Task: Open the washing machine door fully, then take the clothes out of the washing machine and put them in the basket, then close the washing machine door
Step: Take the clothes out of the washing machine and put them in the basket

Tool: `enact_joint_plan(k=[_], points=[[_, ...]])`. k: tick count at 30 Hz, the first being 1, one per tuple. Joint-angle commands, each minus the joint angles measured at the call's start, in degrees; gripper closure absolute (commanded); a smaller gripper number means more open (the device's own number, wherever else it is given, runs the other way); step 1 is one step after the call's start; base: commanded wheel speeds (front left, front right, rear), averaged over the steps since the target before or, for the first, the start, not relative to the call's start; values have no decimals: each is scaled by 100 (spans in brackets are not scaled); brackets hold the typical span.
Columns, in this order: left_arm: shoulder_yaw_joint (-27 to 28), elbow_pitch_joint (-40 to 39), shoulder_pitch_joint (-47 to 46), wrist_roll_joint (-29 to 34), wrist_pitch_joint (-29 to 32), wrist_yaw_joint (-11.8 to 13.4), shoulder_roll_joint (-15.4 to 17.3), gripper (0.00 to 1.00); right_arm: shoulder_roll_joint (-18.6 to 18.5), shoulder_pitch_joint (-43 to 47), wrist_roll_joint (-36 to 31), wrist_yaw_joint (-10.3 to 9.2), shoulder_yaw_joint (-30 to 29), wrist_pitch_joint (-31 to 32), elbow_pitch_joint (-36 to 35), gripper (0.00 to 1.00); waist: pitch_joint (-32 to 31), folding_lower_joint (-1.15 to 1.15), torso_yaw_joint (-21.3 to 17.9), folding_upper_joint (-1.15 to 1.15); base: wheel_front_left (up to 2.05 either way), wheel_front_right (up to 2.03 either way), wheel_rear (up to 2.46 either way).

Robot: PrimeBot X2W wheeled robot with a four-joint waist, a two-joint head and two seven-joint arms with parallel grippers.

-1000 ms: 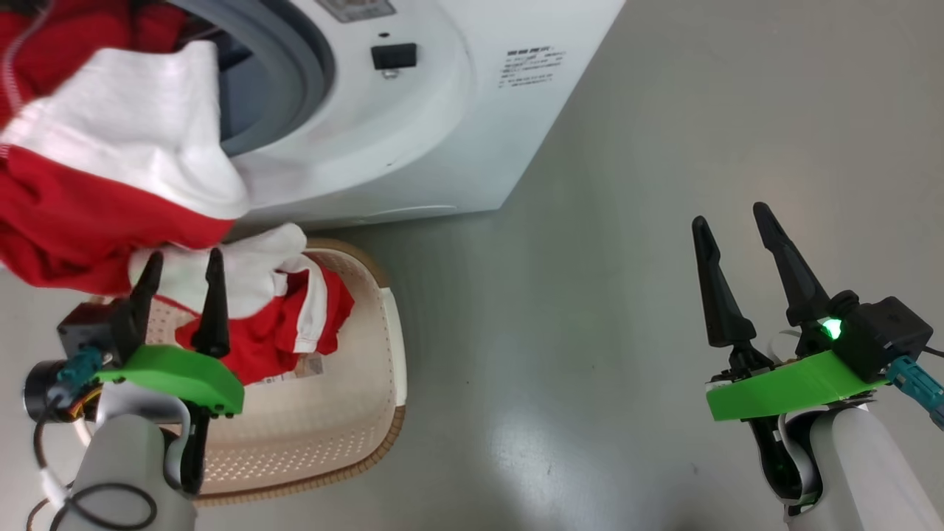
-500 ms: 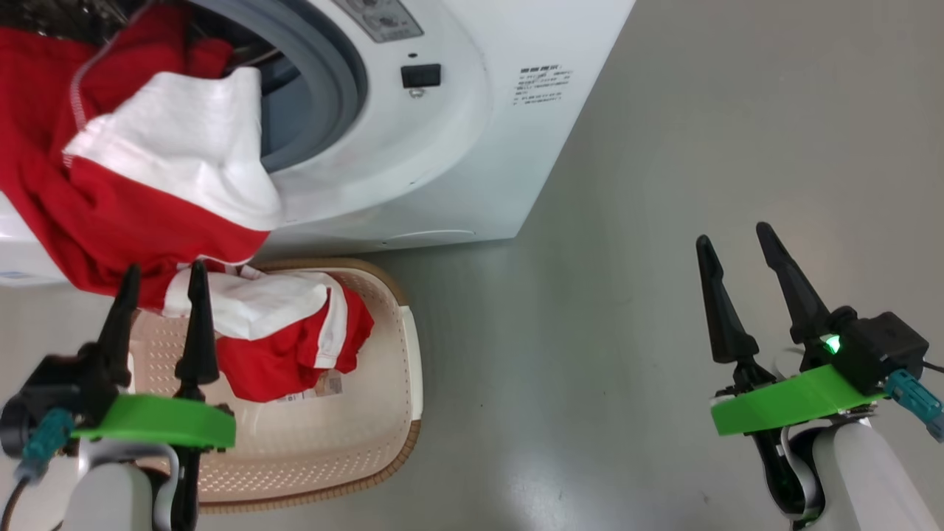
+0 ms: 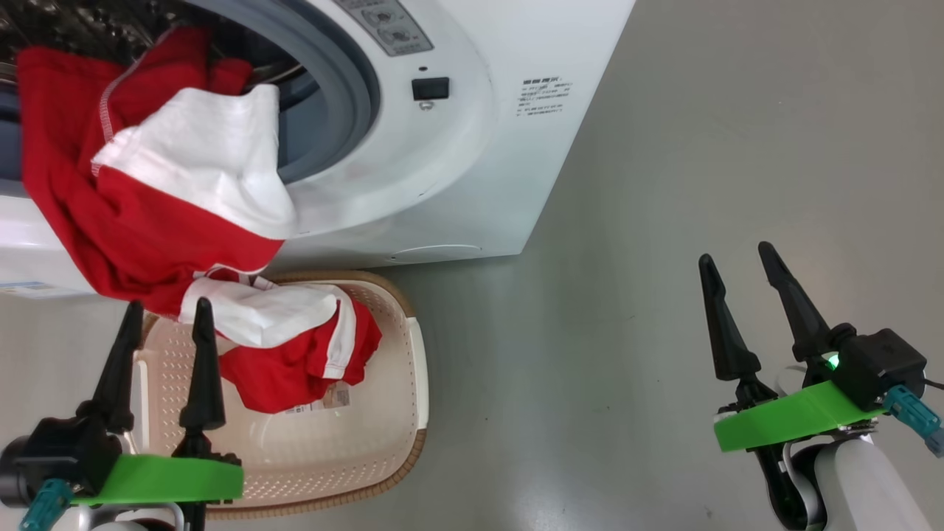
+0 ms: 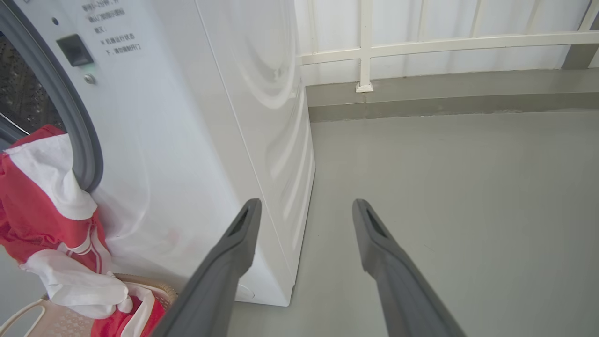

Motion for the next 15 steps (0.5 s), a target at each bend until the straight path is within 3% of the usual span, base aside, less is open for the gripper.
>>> enact_joint_plan(k=[1,8,15], points=[[197,-178,109,62,-29,-32,66,0,-6,140,-90,36,118,-38,-137,0,3,0,4,0,0,0,0],[47,-231,-17,63,-29,-32,55,0,-6,120,-91,36,134,-38,-145,0,44,0,19,0,0,0,0],[-145,-48,-599,18,-29,-32,409,0,-6,46,-71,36,154,-38,-141,0,110,0,6,0,0,0,0]])
